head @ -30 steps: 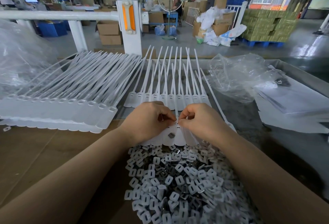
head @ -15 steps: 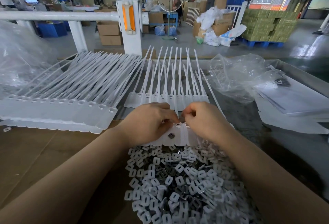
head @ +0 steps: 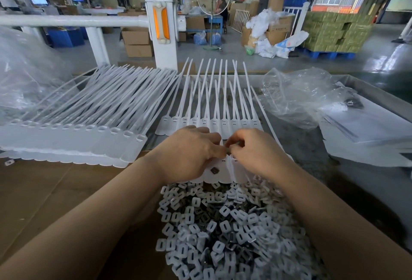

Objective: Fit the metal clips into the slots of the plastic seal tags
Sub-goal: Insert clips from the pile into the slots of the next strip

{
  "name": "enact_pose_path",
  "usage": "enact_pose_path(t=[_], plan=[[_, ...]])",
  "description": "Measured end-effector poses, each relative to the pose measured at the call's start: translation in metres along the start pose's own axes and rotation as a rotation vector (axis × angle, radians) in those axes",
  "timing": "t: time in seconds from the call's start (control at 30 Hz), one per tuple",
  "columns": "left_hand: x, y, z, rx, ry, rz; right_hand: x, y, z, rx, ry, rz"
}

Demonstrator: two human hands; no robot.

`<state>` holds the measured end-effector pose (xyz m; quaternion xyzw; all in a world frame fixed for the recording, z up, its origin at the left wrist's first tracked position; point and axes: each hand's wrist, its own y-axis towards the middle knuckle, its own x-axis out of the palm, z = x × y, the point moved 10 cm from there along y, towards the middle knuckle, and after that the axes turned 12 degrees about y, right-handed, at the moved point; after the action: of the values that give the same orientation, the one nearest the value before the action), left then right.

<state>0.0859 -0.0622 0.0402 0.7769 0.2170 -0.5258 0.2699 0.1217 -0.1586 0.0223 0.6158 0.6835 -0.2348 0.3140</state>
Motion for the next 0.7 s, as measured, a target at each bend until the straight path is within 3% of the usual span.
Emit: enact_pose_path(t=[0.33, 0.4, 0.57, 0.7], plan=[[0.007, -0.013, -0.038, -0.189, -0.385, 0.031, -0.006, -0.004, -0.012, -0.089, 0.132, -0.008], [0.008, -0.016, -0.043, -0.203, -0.445, 0.015, 0.0, -0.007, -0.022, -0.144, 0.174, -0.087], [0.011, -0.017, -0.05, -0.215, -0.497, -0.015, 0.035, -0.028, -0.045, -0.265, 0.179, -0.464], [0.011, -0.018, -0.051, -0.224, -0.516, 0.013, 0.046, -0.037, -0.053, -0.299, 0.155, -0.586]])
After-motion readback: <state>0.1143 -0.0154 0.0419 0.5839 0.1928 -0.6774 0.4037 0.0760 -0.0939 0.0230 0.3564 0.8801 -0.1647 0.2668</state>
